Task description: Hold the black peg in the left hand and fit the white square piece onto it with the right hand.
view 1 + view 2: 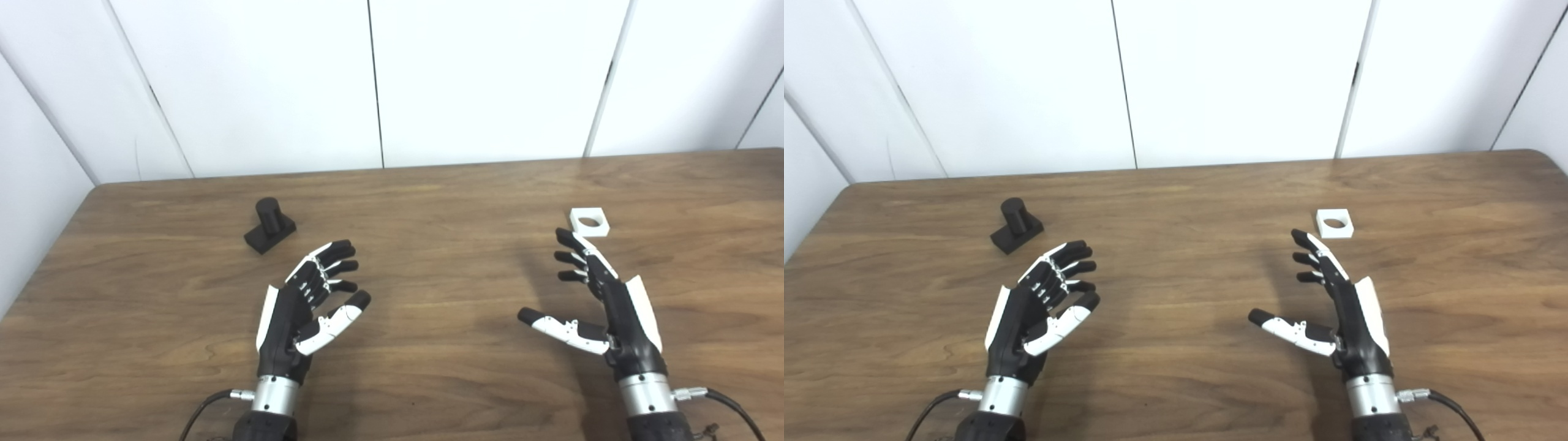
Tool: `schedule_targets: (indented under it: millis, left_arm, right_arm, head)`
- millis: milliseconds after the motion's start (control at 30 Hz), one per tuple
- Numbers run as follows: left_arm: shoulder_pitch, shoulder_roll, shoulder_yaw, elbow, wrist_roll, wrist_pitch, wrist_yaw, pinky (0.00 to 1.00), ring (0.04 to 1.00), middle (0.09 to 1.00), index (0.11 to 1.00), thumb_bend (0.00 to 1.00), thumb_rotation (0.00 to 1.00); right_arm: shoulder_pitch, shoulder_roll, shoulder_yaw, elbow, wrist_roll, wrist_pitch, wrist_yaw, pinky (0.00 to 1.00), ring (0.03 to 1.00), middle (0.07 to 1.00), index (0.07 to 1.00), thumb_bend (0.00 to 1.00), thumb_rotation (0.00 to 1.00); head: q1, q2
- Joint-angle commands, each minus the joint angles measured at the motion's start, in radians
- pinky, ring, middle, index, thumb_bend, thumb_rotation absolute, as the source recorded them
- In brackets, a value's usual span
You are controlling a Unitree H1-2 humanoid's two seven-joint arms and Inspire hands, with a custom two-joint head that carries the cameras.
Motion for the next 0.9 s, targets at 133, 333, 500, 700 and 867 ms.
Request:
schedule_targets:
  millis: [133, 333, 500, 700, 867]
  left_arm:
    - [-0.008, -0.012, -0.010, -0.015, -0.011, -0.011, -0.001, 0.58, 0.706, 0.761, 0.768, 0.71, 0.21]
    - [-0.012, -0.032, -0.028, 0.019, 0.034, -0.022, 0.018, 0.56, 0.666, 0.724, 0.754, 0.70, 0.18]
    - [-0.015, -0.047, -0.040, 0.037, 0.079, -0.026, 0.035, 0.58, 0.680, 0.730, 0.754, 0.70, 0.15]
    - [-0.018, -0.056, -0.043, 0.066, 0.078, -0.060, 0.047, 0.58, 0.687, 0.733, 0.750, 0.70, 0.12]
    - [-0.017, -0.055, -0.044, 0.059, 0.089, -0.048, 0.054, 0.58, 0.694, 0.736, 0.748, 0.69, 0.10]
  right_arm:
    - [-0.009, 0.020, -0.011, -0.019, -0.002, -0.043, -0.026, 0.68, 0.790, 0.867, 0.854, 0.79, 0.34]
    - [-0.006, -0.004, -0.030, 0.012, 0.030, -0.074, -0.022, 0.68, 0.783, 0.869, 0.853, 0.80, 0.36]
    - [0.000, -0.016, -0.048, 0.018, 0.084, -0.073, 0.007, 0.73, 0.808, 0.893, 0.871, 0.79, 0.34]
    - [0.003, -0.019, -0.057, 0.019, 0.107, -0.068, 0.017, 0.75, 0.826, 0.907, 0.880, 0.78, 0.29]
    - [0.005, -0.013, -0.059, 0.012, 0.067, -0.075, 0.000, 0.68, 0.801, 0.875, 0.860, 0.80, 0.31]
  head:
    - [0.063, -0.014]
    - [0.184, -0.044]
    - [0.227, -0.059]
    - [0.245, -0.074]
    - [0.232, -0.072]
